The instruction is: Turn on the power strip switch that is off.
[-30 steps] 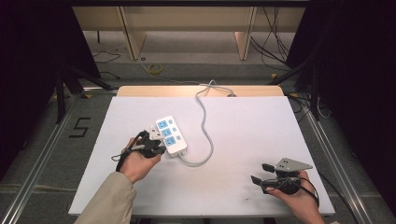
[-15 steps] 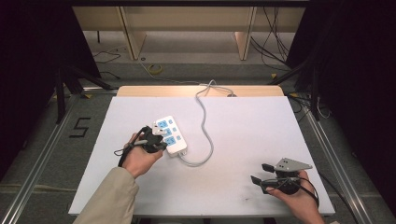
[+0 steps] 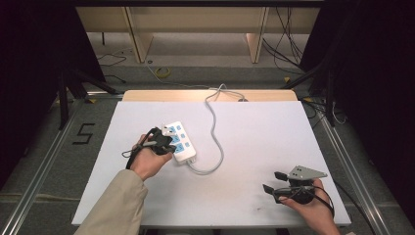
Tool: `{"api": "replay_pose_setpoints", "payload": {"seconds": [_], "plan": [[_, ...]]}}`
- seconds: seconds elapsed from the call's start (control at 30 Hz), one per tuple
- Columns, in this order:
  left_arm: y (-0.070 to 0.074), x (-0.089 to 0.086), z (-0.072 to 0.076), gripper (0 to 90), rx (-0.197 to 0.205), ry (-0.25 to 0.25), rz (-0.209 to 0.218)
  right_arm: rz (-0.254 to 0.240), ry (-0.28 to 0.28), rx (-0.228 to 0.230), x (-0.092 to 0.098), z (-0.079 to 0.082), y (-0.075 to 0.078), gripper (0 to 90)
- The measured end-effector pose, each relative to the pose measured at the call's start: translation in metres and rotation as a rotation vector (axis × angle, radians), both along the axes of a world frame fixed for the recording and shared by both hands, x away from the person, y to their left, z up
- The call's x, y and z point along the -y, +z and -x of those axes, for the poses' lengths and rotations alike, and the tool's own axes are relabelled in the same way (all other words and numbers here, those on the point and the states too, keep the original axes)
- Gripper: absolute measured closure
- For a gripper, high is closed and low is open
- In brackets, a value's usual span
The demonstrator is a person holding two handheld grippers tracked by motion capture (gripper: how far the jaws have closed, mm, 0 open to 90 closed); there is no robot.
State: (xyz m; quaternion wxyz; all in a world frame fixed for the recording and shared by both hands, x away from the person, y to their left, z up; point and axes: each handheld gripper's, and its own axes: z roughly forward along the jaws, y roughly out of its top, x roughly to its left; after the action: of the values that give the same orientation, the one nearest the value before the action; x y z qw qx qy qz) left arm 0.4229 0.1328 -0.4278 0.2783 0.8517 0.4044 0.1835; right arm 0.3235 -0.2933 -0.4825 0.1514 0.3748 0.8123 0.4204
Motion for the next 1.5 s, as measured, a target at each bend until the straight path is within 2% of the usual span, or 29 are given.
{"api": "replay_pose_setpoints", "payload": {"seconds": [0.6, 1.03, 1.5], "plan": [[0.006, 0.005, -0.014, 89.8, -0.008, -0.002, -0.016, 0.001, 0.001, 0.000, 0.000, 0.000, 0.000, 32.2], [0.006, 0.006, -0.024, 89.8, -0.015, 0.005, -0.026, 0.001, 0.001, 0.001, 0.000, 0.000, 0.000, 32.2], [0.010, 0.008, -0.034, 89.8, 0.003, 0.002, -0.041, 0.002, 0.001, 0.001, 0.000, 0.000, 0.000, 32.2]]}}
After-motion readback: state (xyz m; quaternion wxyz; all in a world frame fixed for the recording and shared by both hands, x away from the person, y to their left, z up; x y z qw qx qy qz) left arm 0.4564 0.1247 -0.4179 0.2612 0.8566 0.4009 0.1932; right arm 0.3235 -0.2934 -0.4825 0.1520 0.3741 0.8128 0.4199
